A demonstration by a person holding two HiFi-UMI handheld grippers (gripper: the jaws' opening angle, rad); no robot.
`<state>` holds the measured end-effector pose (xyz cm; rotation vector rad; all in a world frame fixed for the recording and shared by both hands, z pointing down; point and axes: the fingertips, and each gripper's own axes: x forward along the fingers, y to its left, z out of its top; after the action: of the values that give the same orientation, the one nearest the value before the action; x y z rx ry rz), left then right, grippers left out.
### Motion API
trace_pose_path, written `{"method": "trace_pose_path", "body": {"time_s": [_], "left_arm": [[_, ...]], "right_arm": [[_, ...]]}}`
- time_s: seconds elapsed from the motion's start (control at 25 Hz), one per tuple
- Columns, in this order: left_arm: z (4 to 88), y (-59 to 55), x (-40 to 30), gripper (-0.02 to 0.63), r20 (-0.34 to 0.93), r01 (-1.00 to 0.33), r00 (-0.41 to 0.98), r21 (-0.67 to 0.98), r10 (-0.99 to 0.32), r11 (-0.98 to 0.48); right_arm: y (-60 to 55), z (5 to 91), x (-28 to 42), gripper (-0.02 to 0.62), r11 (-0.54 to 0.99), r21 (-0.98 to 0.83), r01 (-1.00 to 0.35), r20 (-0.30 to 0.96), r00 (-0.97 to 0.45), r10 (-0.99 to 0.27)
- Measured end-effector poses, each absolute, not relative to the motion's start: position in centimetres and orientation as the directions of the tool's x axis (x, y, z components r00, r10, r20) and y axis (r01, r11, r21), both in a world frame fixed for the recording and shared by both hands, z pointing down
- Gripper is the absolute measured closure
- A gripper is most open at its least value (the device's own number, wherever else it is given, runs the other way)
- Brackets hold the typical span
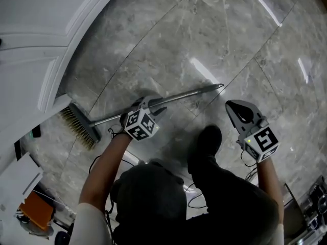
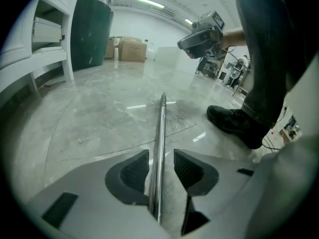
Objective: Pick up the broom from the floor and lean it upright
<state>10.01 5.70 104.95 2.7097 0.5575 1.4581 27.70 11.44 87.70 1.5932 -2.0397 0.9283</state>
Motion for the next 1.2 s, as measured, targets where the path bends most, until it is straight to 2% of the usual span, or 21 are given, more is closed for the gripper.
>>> {"method": "trace_pose_path", "body": {"time_s": [0.08,0.28,0.48,0.88,1.2], "left_arm": [[106.6,5.5,9.4,0.46,0.827,0.309,0.476,0.16,0.298,-0.938],[108.0,5.0,8.6,0.523,0.828,0.317,0.491,0.119,0.27,-0.941],[106.9,4.1,9.1,0.528,0.819,0.297,0.515,0.107,0.254,-0.949],[95.5,-3.5,11.9,0.528,0.677,0.094,0.729,0.048,0.102,-0.994],[84.7,-8.6,12.7,0.529,0.505,-0.055,0.863,0.06,-0.018,-0.997]], "right_arm": [[11.4,88.2,27.6,0.589,0.136,-0.258,-0.956,0.658,-0.278,-0.7],[12.2,89.1,27.6,0.589,0.109,-0.251,-0.962,0.682,-0.255,-0.686],[11.9,87.9,28.4,0.589,0.091,-0.229,-0.969,0.665,-0.224,-0.713],[9.5,85.3,28.8,0.592,0.137,-0.18,-0.974,0.643,-0.222,-0.733],[6.8,81.3,29.3,0.592,0.115,-0.205,-0.972,0.602,-0.217,-0.768]]}}
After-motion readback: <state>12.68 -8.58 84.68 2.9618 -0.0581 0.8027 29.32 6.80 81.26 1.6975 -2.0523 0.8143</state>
